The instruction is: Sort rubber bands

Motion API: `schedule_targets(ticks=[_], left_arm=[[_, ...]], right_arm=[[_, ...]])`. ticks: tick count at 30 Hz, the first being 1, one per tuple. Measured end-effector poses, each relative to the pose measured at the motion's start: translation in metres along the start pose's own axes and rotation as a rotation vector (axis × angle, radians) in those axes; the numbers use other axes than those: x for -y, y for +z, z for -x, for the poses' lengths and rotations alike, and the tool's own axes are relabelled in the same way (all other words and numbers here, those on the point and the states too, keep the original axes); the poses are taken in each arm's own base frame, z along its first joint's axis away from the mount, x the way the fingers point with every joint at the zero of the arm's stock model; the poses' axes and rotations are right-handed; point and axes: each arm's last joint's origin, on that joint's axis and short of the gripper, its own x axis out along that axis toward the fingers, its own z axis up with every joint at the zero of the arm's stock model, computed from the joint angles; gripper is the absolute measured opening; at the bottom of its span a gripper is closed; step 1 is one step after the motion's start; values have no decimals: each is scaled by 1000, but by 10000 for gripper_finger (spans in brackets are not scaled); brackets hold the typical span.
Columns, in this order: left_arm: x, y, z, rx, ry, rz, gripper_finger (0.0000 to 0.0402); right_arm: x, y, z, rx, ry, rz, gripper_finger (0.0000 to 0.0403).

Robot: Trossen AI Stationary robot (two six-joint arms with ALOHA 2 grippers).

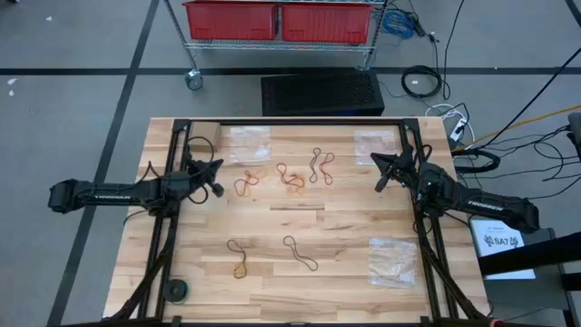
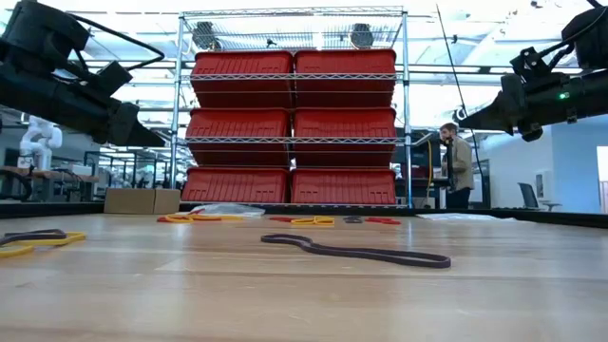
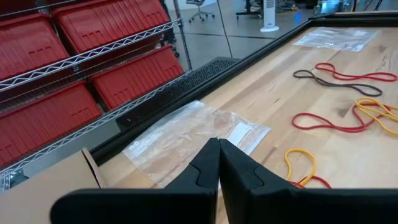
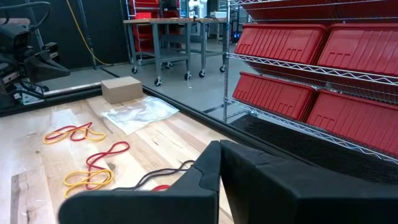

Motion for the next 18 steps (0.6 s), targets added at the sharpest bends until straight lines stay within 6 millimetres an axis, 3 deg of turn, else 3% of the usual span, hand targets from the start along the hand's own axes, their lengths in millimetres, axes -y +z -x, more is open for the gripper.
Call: schedule_targets(ticks=[18], left_arm=[[0, 0, 0, 0, 0, 0, 15]], right_arm=[[0, 9, 0, 86, 8, -81, 0]])
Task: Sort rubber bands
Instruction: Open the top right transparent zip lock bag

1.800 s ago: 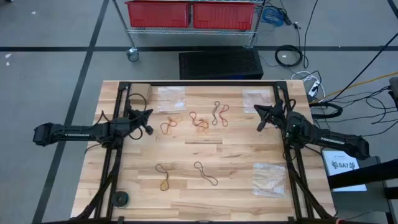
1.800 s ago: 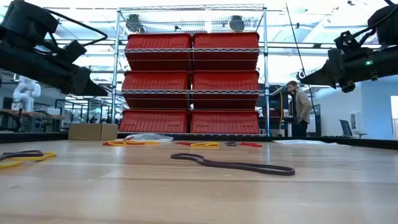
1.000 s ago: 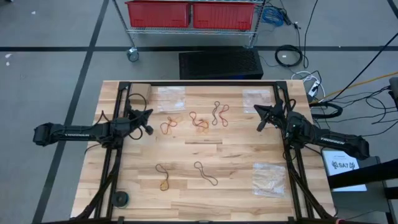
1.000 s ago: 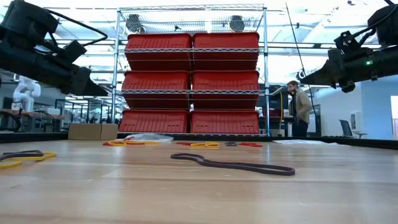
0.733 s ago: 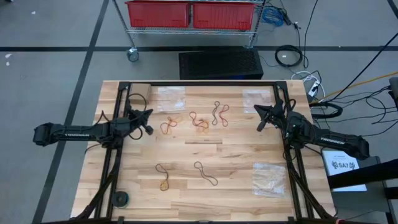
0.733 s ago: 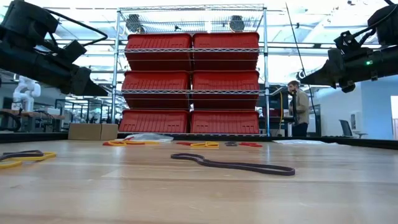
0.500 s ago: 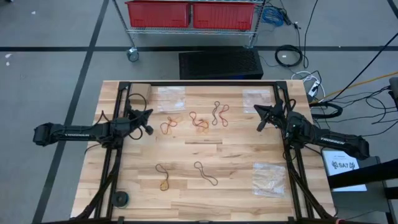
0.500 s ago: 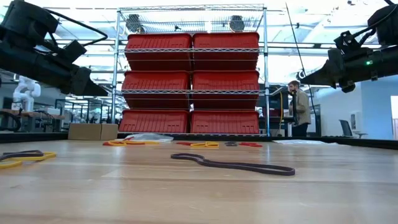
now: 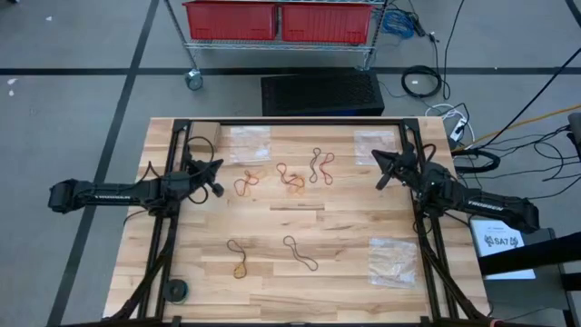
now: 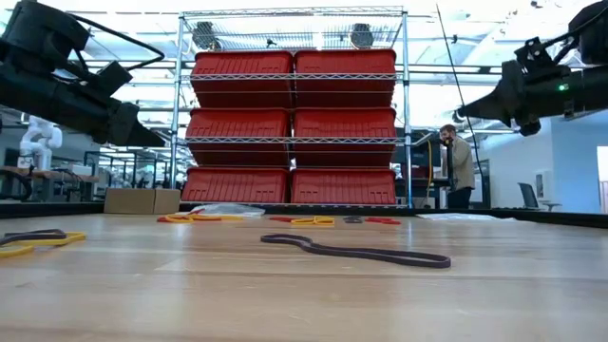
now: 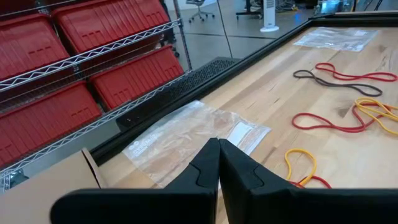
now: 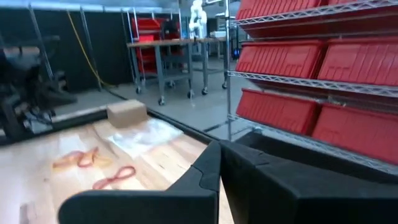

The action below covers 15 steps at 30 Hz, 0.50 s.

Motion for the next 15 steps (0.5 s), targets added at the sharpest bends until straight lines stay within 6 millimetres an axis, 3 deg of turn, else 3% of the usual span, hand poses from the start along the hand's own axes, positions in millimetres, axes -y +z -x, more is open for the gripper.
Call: schedule_targets(ticks=[5, 11, 15], left_arm=[[0, 0, 0, 0, 0, 0, 15], [0, 0, 0, 0, 0, 0, 15], [0, 0, 0, 0, 0, 0, 15]], right_arm=[[-1, 6, 0, 55, 9, -132, 0], [-5, 7, 1, 46, 152, -25, 0], [-10, 17, 1, 37, 226, 6, 0]])
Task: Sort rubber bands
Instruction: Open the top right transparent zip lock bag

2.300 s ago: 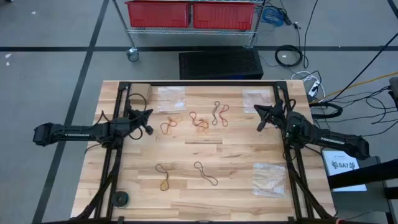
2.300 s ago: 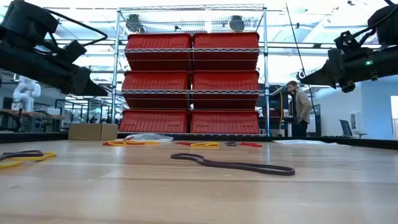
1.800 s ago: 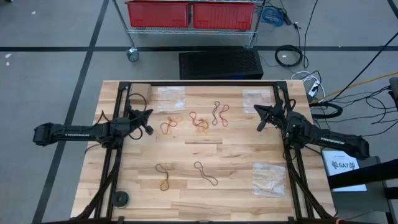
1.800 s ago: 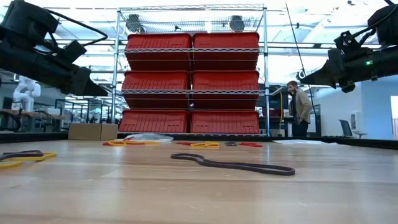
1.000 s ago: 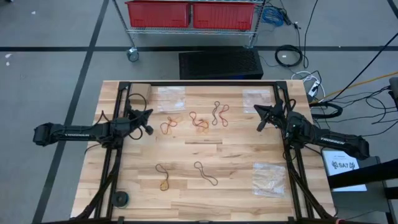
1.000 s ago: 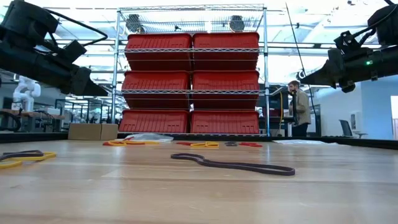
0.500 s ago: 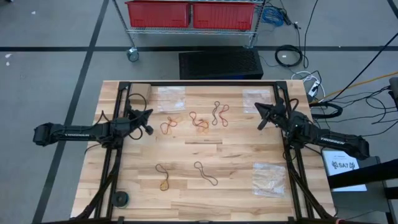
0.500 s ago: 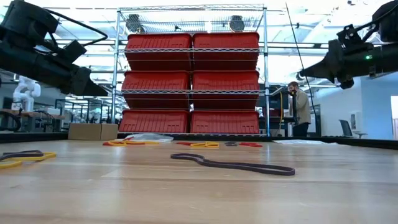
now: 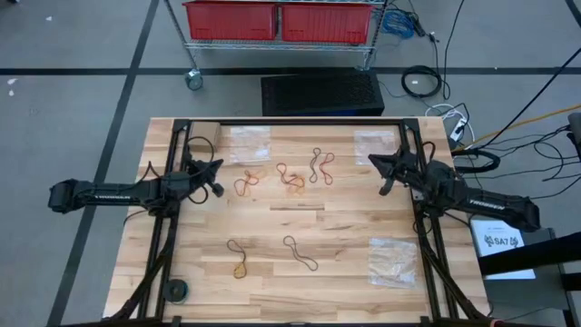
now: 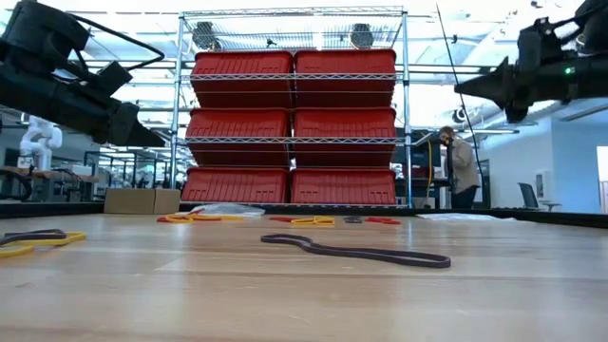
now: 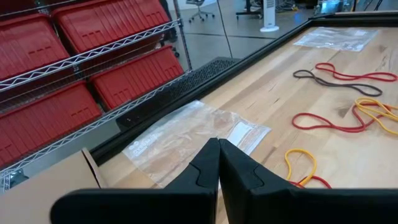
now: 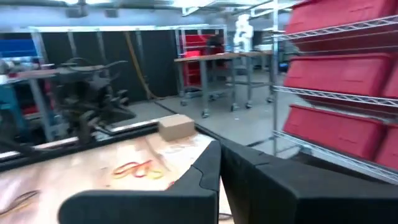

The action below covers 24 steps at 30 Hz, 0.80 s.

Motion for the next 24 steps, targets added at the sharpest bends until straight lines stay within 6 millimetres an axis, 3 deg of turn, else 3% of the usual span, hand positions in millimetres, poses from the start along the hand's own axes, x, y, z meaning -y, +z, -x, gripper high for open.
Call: schedule_targets(ticks=[6, 12, 24], left_arm=[[0, 0, 0, 0, 0, 0, 15], [0, 0, 0, 1, 0, -1, 15], [0, 0, 0, 3, 0, 2, 15]], right_arm=[[-5, 10, -10, -259, -5, 25, 0], [-2, -2, -26, -618, -246, 104, 14], [9, -56, -56, -982, -389, 427, 144]])
